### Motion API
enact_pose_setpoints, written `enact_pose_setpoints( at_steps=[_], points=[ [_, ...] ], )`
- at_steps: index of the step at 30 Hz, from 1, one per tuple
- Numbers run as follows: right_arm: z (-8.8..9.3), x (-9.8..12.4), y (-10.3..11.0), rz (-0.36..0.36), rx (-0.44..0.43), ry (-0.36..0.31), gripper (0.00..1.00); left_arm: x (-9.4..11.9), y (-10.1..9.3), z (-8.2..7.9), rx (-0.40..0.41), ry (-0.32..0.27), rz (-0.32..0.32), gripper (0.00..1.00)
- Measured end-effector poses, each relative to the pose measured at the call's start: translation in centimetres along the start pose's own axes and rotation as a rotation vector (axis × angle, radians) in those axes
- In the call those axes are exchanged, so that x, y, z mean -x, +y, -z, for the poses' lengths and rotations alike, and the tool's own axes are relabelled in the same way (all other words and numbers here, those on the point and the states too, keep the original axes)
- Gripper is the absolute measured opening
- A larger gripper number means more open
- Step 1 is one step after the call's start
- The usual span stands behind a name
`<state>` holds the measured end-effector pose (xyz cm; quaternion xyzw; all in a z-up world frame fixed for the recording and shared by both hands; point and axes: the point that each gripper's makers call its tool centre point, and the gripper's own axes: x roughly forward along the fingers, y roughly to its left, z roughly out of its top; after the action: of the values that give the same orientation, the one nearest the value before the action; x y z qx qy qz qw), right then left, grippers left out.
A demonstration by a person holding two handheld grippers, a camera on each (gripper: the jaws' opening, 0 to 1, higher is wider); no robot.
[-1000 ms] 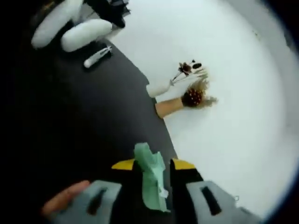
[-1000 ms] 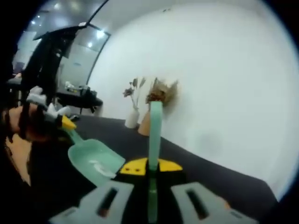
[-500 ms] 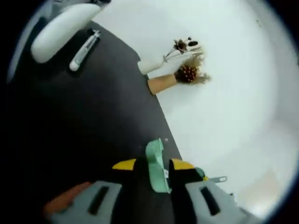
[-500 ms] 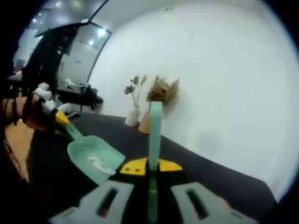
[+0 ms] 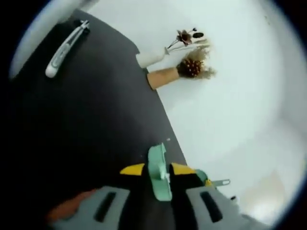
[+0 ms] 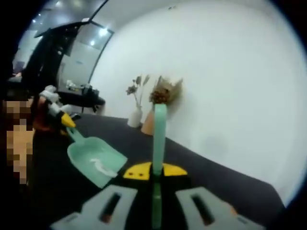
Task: Pick up the broom and sweep the trash on the tabletop into the dustpan.
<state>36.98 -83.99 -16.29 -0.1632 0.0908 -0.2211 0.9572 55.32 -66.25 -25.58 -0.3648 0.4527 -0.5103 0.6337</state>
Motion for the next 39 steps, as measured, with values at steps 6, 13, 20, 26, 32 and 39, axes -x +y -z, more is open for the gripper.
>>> enact_pose_setpoints(
  at_steps=[6,13,20,26,32,39],
  points=[
    [0.1,-0.1,0.0,0.001,-0.002,0.003,0.07,0.1,-0.4,-0.3,0.026,-0.047,0.006,0.1],
    [0.1,0.0,-0.3,0.004,-0.017,0.0,0.07,0.3,-1.2,-0.2,0.076,-0.155,0.014,0.09],
    [0.0,0.1,-0.9,0.008,-0.043,-0.002,0.07,-0.3,-1.9,-0.9,0.121,-0.294,-0.009,0.09],
    [-1.8,0.2,-2.5,0.019,-0.023,-0.005,0.07,-2.0,-4.0,-1.8,0.102,-0.351,-0.028,0.09],
    [-3.8,-2.1,-6.3,0.009,-0.081,0.001,0.07,-3.9,-5.6,-3.8,0.116,-0.409,-0.005,0.09],
    [-2.8,-7.5,-8.3,0.01,-0.054,0.081,0.07,-5.9,-2.6,-3.8,0.15,-0.395,-0.031,0.09]
  ],
)
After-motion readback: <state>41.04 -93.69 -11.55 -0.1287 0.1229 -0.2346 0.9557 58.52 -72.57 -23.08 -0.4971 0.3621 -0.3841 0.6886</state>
